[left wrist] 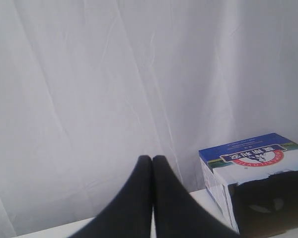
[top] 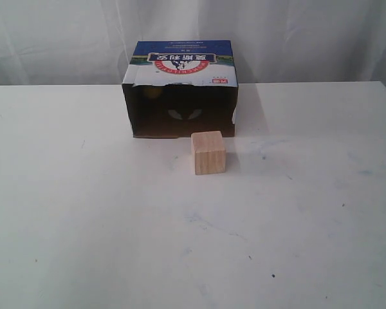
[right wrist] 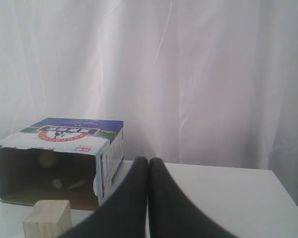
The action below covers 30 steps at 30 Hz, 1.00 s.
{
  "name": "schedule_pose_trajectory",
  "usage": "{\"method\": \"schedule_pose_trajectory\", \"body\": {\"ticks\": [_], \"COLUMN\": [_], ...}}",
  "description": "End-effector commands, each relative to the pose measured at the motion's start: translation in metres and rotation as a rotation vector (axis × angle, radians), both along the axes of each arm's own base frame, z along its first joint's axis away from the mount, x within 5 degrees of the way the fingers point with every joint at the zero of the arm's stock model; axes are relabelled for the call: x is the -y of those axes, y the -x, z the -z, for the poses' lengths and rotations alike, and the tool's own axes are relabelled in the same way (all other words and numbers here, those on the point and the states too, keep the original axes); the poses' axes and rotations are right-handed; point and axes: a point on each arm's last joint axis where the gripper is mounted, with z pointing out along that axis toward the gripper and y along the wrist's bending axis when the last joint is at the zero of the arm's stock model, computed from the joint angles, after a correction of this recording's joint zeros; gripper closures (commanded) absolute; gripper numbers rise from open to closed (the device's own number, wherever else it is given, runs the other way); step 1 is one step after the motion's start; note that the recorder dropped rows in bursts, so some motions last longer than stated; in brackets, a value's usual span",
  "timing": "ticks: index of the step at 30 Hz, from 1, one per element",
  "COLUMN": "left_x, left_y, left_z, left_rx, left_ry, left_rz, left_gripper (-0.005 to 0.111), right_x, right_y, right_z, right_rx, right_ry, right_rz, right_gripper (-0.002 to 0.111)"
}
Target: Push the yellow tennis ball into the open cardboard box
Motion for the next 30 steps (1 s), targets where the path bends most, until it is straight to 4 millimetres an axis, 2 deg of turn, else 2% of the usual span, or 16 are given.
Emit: {"method": "schedule_pose_trajectory", "body": {"ticks": [1, 6, 8, 11, 16, 18, 30], "left_x": [0.0, 0.0, 0.0, -0.001, -0.002, -0.002, -0.002], "left_y": [0.001, 0.001, 0.0, 0.002, 0.002, 0.002, 0.002], "left_z": [0.001, 0.001, 0.001, 0.001, 0.001, 0.001, 0.001], "left_rx": [0.002, 0.002, 0.0, 0.006, 0.007, 0.009, 0.009], "left_ry": [0.022, 0.022, 0.019, 0.023, 0.024, 0.025, 0.025], "left_rz": [0.001, 0.001, 0.001, -0.01, -0.017, -0.018, -0.018], "left_gripper": [0.107, 0.107, 0.107, 0.107, 0.107, 0.107, 0.107], "right_x": [0.003, 0.017, 0.02, 0.02, 0.016, 0.016, 0.016], "right_y": [0.005, 0.029, 0.031, 0.029, 0.032, 0.033, 0.033], "right_z": [0.018, 0.049, 0.05, 0.06, 0.09, 0.092, 0.091], "right_rx": [-0.021, 0.084, 0.082, -0.028, -0.36, -0.374, -0.371], "right_ry": [0.082, 0.08, 0.08, 0.09, 0.212, 0.26, 0.249], "right_rz": [0.028, 0.225, 0.285, 0.278, 0.206, 0.202, 0.203], "right_gripper": [0.108, 0.108, 0.108, 0.108, 0.108, 0.108, 0.108]}}
